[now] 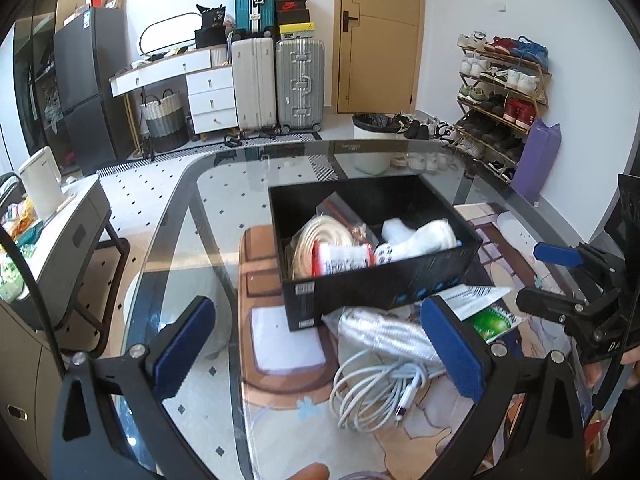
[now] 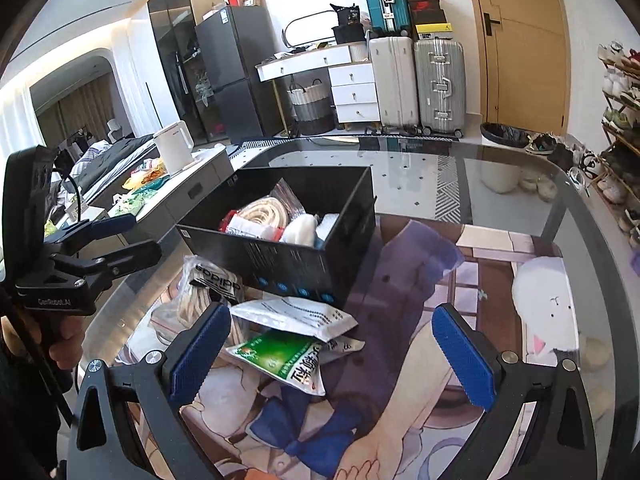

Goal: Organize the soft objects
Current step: 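Move both open grippers back toward the remaining items on the mat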

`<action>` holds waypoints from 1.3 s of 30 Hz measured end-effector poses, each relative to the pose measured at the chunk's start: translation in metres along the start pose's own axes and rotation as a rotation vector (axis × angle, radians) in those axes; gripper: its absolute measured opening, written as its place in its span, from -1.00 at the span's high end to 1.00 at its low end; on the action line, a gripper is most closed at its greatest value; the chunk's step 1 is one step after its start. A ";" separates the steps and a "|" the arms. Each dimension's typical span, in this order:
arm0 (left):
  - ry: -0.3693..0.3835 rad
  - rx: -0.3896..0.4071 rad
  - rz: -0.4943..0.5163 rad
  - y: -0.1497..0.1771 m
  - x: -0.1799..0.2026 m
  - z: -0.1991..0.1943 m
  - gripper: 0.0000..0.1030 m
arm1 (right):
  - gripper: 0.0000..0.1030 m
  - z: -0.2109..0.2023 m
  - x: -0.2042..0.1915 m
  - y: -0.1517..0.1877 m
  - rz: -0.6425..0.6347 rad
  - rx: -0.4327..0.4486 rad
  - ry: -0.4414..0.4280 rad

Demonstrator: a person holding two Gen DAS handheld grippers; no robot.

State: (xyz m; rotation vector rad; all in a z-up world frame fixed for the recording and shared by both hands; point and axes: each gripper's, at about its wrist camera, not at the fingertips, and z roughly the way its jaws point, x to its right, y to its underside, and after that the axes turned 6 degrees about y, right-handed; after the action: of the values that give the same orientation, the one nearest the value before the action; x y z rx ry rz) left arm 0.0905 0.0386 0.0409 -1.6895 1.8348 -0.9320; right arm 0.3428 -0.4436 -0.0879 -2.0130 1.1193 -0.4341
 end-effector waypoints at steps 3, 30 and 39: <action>0.000 -0.014 -0.008 0.007 0.000 0.002 -1.00 | -0.99 0.004 0.000 0.003 0.003 -0.016 -0.003; 0.056 -0.142 0.017 0.045 0.009 0.032 -1.00 | -0.99 0.047 -0.017 0.015 -0.046 -0.171 -0.001; 0.090 -0.162 0.054 0.044 0.017 0.032 -1.00 | -0.99 0.056 -0.005 0.023 -0.015 -0.213 0.023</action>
State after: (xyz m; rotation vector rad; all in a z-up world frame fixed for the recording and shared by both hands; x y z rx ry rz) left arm 0.0830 0.0175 -0.0111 -1.7079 2.0540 -0.8710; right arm 0.3615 -0.4205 -0.1410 -2.2064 1.2086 -0.3594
